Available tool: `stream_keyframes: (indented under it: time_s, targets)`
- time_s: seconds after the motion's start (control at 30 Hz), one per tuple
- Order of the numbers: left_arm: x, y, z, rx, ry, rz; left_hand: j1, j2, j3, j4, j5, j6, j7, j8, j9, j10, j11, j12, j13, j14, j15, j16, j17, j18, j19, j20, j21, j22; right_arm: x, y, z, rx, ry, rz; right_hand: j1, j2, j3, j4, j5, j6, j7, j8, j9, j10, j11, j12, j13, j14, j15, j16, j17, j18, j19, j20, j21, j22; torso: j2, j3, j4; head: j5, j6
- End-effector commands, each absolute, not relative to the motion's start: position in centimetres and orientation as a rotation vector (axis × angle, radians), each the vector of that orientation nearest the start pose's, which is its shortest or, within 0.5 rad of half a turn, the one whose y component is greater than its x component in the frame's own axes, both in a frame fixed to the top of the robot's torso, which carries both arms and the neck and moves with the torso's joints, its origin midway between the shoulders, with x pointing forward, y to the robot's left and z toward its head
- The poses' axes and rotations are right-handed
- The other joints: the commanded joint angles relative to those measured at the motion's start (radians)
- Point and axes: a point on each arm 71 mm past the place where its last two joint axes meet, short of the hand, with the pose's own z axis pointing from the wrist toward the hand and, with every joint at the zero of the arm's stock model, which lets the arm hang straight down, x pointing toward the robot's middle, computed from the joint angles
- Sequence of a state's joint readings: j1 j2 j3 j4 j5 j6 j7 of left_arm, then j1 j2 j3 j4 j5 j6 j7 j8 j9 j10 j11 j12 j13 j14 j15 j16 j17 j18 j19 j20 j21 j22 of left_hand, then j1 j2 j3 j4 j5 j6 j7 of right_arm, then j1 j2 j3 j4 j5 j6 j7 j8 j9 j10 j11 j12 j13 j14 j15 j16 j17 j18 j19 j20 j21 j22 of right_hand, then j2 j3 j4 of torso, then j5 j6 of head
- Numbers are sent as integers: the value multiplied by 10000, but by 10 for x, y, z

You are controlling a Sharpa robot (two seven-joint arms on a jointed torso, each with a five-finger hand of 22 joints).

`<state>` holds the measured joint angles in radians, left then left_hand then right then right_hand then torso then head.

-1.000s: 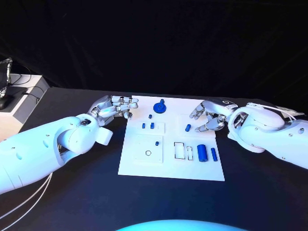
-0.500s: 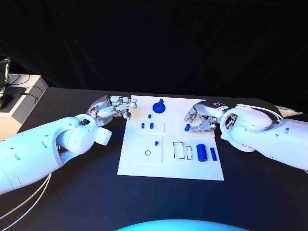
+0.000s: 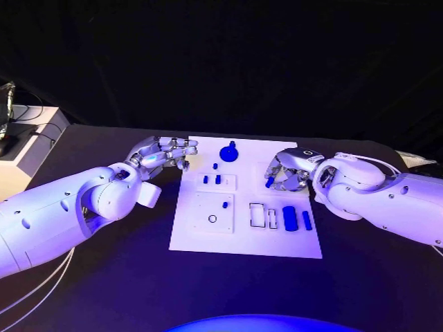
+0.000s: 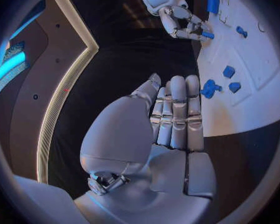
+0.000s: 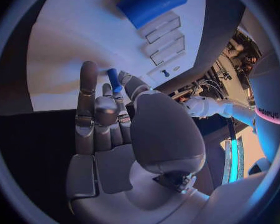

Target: Assemble the parts on the task board

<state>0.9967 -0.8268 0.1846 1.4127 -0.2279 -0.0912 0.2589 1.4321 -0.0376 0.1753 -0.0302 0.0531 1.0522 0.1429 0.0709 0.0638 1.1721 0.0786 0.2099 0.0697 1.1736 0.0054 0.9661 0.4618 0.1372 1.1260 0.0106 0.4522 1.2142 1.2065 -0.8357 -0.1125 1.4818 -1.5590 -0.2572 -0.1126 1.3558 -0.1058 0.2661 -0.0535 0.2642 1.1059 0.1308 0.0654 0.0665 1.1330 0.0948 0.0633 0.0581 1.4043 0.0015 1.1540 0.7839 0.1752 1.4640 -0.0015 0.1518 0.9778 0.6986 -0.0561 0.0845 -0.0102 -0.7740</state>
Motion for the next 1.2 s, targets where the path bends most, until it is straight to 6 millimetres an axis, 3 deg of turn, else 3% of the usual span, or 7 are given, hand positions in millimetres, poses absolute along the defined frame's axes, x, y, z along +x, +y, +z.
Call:
stream_keyframes:
  time_s: [0.03, 0.2, 0.3, 0.47, 0.73, 0.9, 1.2]
  targets:
    - [494, 224, -211, -10494, 15740, -16024, -64, 31, -72, 12, 18, -64, 18, -11, 11, -79, -8, 37, -3, -26, -2, -30, -16, -29, 43, 10, -41, -8, 482, -207, -214, -3054, 17554, 5217, -167, -37, 205, -26, -67, 83, -10, -37, -12, 45, 17, -31, 4, 59, 6, 61, 22, 92, -5, -76, 68, 70, -3, -2, 0, -12, -10]
    - [494, 224, -211, -10522, 15748, -16046, -44, 63, -141, 46, 19, -69, 21, -12, 11, -92, -7, 53, -4, -30, -1, -35, -23, -35, 59, 10, -89, -4, 482, -206, -216, -3061, 17540, 5195, -197, 82, 398, -34, -73, 259, -39, -31, -5, 172, -22, -37, 2, 63, -23, 76, 66, 92, 6, -88, 65, 131, -3, -4, -1, -12, -27]
    - [494, 224, -211, -10527, 15750, -16051, -44, 63, -141, 46, 19, -69, 21, -12, 11, -92, -7, 53, -4, -30, -1, -35, -23, -35, 59, 10, -89, -4, 482, -205, -215, -3043, 17426, 5202, -62, 340, 739, -65, -494, 469, -86, 1, 17, 482, -120, -23, 8, 67, -88, 73, 78, 75, -8, -123, 68, 169, -4, -2, 4, -19, -41]
    - [494, 224, -211, -10532, 15753, -16049, -44, 63, -141, 46, 19, -69, 21, -12, 11, -92, -7, 53, -4, -30, -1, -35, -23, -35, 59, 10, -89, -4, 482, -205, -212, -2806, 16920, 5216, 158, 718, 1219, -241, -779, 954, -224, 90, 83, 1325, -392, 2, 38, 73, -278, 48, 118, -28, -65, -256, 89, 274, -5, -8, 5, -16, -53]
    - [494, 225, -211, -10536, 15759, -16044, -19, 75, -156, 44, 20, -68, 19, -10, 11, -89, -11, 62, -3, -26, -3, -34, -25, -35, 71, 8, -105, 4, 481, -207, -208, -2104, 16466, 5288, -24, 738, 1542, -537, -789, 1152, -237, 30, 136, 1698, -492, -22, 43, 124, -387, -36, 198, -260, -108, -473, 144, 510, -8, -8, 4, -13, -73]
    - [494, 226, -211, -10552, 15753, -16008, -19, 75, -156, 44, 20, -68, 19, -10, 11, -89, -11, 62, -3, -26, -3, -34, -25, -35, 71, 8, -105, 4, 476, -211, -201, -1657, 16328, 5487, -88, 756, 1613, -653, -798, 1164, -235, 27, 154, 1713, -497, -23, 43, 140, -394, -62, 269, -272, -117, -490, 136, 639, -23, -11, -7, 41, -68]
    - [495, 227, -212, -10581, 15744, -15959, -10, 81, -170, 42, 20, -64, 19, -10, 11, -89, -11, 65, -4, -24, -4, -32, -25, -35, 79, 5, -118, 16, 461, -206, -170, -1489, 16004, 6087, -89, 759, 1605, -667, -842, 1179, -233, 29, 159, 1727, -500, -23, 42, 154, -394, -48, 314, -272, -110, -489, 130, 678, -22, -20, -28, 111, -53]
